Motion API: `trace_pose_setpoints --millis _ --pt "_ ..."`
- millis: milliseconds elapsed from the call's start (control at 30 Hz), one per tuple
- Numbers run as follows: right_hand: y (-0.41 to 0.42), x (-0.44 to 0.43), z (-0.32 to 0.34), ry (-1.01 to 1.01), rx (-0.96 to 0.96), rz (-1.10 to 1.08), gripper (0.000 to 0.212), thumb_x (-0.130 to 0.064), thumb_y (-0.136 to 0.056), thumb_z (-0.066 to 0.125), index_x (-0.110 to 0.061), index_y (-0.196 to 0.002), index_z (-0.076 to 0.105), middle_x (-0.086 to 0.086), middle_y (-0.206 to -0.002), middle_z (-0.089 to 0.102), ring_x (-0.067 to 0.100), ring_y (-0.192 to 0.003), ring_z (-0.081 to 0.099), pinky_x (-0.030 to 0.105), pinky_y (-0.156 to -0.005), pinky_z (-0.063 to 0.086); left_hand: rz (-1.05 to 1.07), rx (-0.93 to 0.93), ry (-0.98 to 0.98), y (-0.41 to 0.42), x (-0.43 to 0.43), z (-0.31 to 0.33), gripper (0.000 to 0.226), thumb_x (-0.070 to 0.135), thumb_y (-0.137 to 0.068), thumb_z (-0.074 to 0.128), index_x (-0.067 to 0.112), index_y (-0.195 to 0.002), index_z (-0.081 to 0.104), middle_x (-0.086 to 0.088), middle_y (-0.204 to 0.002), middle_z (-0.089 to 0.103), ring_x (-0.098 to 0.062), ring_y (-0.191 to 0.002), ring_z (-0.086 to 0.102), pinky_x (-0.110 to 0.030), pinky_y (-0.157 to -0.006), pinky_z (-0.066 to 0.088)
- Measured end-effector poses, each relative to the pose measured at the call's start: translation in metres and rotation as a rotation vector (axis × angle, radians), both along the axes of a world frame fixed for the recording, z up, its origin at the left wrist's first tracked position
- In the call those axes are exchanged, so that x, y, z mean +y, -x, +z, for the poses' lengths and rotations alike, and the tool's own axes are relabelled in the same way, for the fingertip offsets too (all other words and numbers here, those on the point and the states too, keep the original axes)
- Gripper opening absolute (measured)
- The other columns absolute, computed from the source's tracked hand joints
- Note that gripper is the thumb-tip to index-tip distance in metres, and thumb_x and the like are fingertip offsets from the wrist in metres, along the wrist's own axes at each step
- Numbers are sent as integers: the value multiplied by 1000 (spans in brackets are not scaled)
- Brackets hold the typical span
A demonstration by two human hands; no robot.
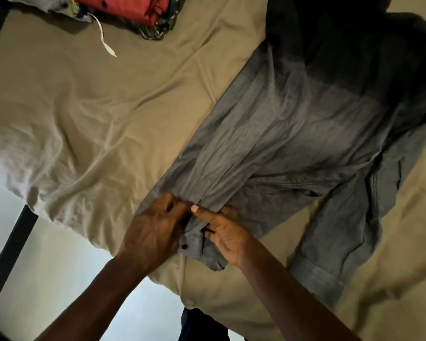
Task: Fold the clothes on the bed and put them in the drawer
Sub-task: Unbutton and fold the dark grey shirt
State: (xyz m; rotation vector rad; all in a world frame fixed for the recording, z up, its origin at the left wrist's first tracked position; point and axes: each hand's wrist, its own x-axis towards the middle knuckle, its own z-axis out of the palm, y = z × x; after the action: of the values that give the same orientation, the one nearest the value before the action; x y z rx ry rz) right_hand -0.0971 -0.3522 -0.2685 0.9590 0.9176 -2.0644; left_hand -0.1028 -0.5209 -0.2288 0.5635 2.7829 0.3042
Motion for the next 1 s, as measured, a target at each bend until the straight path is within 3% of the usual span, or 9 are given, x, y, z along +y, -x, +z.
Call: trace_pose_setpoints --millis 167,233,300,467,567,633,733,867,1000 --pt "-12 -6 -6 276 -274 -38 26 -15 -101 48 -7 -115 69 13 -110 75 22 -98 72 32 -90 57 593 -574 -541 -9 1 12 24 27 -92 75 30 -116 70 5 -93 69 -9 -76 68 -28 -70 55" --pt "-17 -4 -3 397 -286 -114 32 -18 -95 49 -5 -116 69 16 -109 75 23 -94 74 31 -83 61 858 -551 -681 -5 1 14 10 20 -97 70 27 -102 73 -2 -82 72 -11 -67 67 -33 -62 54" --pt "-20 -9 -1 359 -263 -101 28 -17 -95 52 -8 -118 68 15 -110 75 24 -95 73 35 -81 61 709 -321 -435 -3 -5 9 11 27 -95 70 32 -104 70 11 -92 72 -3 -75 67 -26 -69 51" --pt "-13 -7 11 -322 -130 465 25 -38 -94 71 -14 -101 71 12 -92 77 27 -73 73 46 -63 62 213 -282 257 12 -1 8 51 49 -82 59 33 -130 58 1 -123 58 -27 -108 65 -38 -77 54" --pt "3 31 30 -934 101 990 53 -67 -93 53 -18 -103 69 7 -97 74 27 -90 73 39 -81 59 245 -209 100 32 16 6 56 52 -85 37 27 -129 60 -2 -126 56 -28 -114 60 -42 -88 55" --pt "26 59 41 -1390 320 693 40 -55 -99 47 -20 -101 66 5 -101 72 29 -99 69 38 -85 55 181 -76 -130 58 37 -3 45 42 -92 47 21 -130 61 -2 -132 55 -25 -121 57 -40 -96 53" --pt "83 90 21 -1540 719 65 24 -19 -97 53 -15 -117 66 6 -115 70 25 -108 67 38 -93 53 -35 103 -373 127 88 -30 40 21 -96 53 12 -134 61 -6 -144 55 -25 -139 48 -35 -113 41" --pt "178 123 -36 -1613 934 267 51 -22 -101 44 -8 -150 47 10 -154 49 27 -145 43 52 -114 38 -282 139 -328 237 160 -68 58 25 -100 50 7 -154 41 -11 -165 33 -25 -156 24 -43 -122 30" --pt "186 168 -73 -1875 488 736 78 -70 -96 19 -31 -163 16 -3 -171 15 26 -158 10 59 -124 9 -448 -1 217 316 184 -83 90 73 -97 31 23 -165 -1 0 -173 -8 -25 -159 -5 -58 -124 14"
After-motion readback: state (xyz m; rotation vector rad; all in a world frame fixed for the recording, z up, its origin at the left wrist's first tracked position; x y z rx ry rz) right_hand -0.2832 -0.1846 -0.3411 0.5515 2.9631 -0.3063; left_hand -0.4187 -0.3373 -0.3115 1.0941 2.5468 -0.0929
